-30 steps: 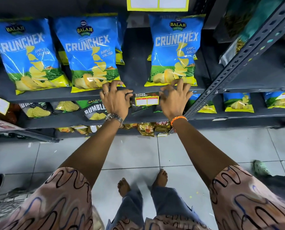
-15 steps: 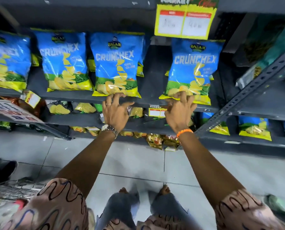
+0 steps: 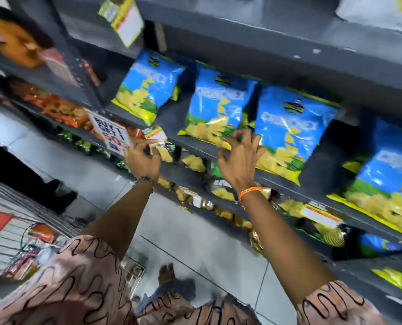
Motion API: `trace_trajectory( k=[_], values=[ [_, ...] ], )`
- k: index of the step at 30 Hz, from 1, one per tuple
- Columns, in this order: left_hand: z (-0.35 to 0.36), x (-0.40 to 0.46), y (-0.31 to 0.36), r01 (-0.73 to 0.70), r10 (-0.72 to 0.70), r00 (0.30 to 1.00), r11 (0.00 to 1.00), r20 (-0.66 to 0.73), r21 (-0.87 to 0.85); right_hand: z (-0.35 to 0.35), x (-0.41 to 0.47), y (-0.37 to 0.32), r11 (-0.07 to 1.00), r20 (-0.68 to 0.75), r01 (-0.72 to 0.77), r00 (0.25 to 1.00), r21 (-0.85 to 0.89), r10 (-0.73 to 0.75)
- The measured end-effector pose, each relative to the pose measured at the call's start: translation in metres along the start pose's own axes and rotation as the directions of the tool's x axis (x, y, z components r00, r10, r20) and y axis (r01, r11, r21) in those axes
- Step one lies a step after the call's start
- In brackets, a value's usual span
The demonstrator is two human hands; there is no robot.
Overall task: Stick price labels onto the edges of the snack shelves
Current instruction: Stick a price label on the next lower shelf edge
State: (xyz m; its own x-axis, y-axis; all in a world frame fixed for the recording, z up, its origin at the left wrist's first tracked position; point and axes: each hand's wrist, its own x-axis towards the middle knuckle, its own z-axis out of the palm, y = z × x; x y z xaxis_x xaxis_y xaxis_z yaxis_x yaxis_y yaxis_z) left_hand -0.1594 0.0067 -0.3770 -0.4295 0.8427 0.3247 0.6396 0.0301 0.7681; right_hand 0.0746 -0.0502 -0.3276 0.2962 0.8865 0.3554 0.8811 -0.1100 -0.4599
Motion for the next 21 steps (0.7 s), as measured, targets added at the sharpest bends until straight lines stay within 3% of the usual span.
trace_trajectory(
  k=[2, 6, 10, 12, 14, 18, 21],
  values=[
    [-0.022, 0.028, -0.021, 0.190, -0.189, 0.982, 0.980, 0.017, -0.053, 0.023, 0.018, -0.045, 0.996, 0.091, 0.087, 0.992, -0.014, -0.086],
    [-0.053, 0.090, -0.063, 0.358, -0.338, 0.932, 0.914, 0.129, -0.190, 0.077, 0.056, -0.136, 0.972, 0.269, 0.235, 0.937, -0.008, -0.224],
    [-0.060, 0.159, -0.100, 0.573, -0.452, 0.814, 0.730, 0.365, -0.373, 0.129, 0.084, -0.219, 0.931, 0.324, 0.365, 0.882, -0.013, -0.341],
    [-0.065, 0.185, -0.116, 0.602, -0.435, 0.785, 0.705, 0.441, -0.376, 0.154, 0.093, -0.251, 0.917, 0.358, 0.396, 0.863, -0.043, -0.356],
    [-0.065, 0.206, -0.132, 0.566, -0.396, 0.784, 0.773, 0.479, -0.286, 0.176, 0.100, -0.276, 0.913, 0.404, 0.403, 0.847, -0.061, -0.346],
    [-0.062, 0.230, -0.160, 0.508, -0.465, 0.844, 0.853, 0.267, -0.122, 0.211, 0.105, -0.312, 0.907, 0.445, 0.414, 0.829, -0.078, -0.340],
    [-0.062, 0.230, -0.189, 0.480, -0.419, 0.848, 0.867, 0.324, -0.135, 0.228, 0.100, -0.324, 0.906, 0.424, 0.421, 0.829, -0.046, -0.364]
  ],
)
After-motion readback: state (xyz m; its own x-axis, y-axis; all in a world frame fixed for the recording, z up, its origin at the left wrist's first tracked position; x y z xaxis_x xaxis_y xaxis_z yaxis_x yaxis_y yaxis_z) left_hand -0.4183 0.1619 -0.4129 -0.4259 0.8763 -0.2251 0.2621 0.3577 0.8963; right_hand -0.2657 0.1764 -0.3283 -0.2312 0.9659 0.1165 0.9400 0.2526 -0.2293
